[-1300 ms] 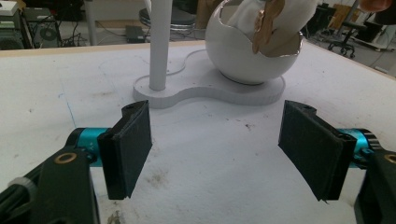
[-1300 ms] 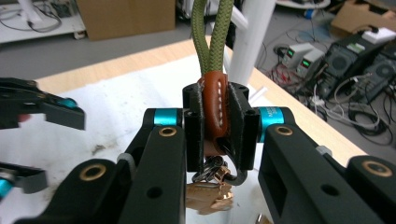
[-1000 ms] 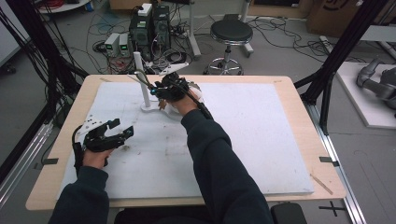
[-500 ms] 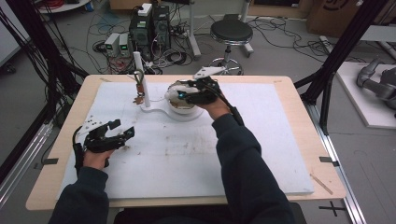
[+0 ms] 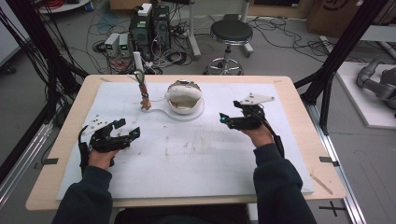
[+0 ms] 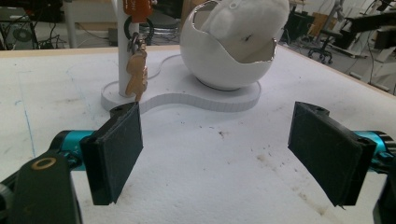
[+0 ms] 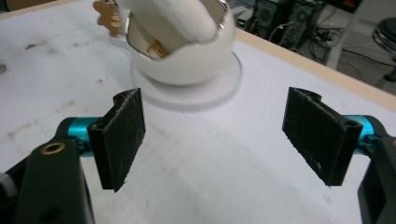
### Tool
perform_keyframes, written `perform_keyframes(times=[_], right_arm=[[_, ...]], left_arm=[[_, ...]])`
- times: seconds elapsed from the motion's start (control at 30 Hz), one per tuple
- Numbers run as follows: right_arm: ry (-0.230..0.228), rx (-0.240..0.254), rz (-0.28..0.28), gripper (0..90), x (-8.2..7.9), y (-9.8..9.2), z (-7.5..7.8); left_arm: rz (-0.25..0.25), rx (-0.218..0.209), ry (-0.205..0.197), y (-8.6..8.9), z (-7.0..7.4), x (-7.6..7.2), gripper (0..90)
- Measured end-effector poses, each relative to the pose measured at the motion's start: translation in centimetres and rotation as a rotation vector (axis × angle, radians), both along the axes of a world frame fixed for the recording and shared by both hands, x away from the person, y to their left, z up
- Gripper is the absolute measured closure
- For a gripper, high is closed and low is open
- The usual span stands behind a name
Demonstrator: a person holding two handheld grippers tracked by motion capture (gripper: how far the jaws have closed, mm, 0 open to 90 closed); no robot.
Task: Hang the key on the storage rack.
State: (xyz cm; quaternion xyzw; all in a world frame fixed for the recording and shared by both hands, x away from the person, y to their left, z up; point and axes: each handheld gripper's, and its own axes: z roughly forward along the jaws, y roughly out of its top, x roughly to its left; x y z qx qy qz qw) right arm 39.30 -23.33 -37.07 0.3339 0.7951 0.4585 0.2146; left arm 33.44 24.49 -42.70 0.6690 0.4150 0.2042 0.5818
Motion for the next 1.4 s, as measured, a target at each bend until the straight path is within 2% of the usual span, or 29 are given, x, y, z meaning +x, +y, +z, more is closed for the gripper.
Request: perform_keyframes(times=[0.17,0.2,0.3,0.43,0.67,0.9,1.4], right_arm=[[-0.016,-0.019,-0.047,21.6,-2.8,-3.3,-1.8],[-0.021,-0.027,-0.069,21.2,-3.7,-4.5,-2.5],[-0.005,-0.008,-0.11,21.2,-4.7,-5.9,-3.3],[-0.002,0.001,-0.143,21.2,-5.2,-7.0,-3.5],[-0.029,-0.02,-0.148,21.1,-5.6,-7.3,-3.3],[-0.025,-0.007,-0.155,21.1,-5.9,-7.3,-3.4],[-0.023,0.0,-0.159,21.1,-5.9,-7.3,-3.5]], left_arm=[[0.008,0.011,-0.006,-0.3,0.0,0.1,17.7],[0.009,0.006,-0.009,-0.4,0.0,0.2,17.7],[0.004,0.017,-0.013,-0.6,0.1,0.2,17.7],[-0.009,0.026,-0.022,-1.0,0.2,0.2,17.7],[-0.02,0.039,-0.023,-1.2,0.2,0.2,17.7],[-0.013,0.044,-0.03,-1.2,0.3,0.0,17.7],[-0.034,0.044,-0.034,-1.4,0.4,-0.1,17.7]])
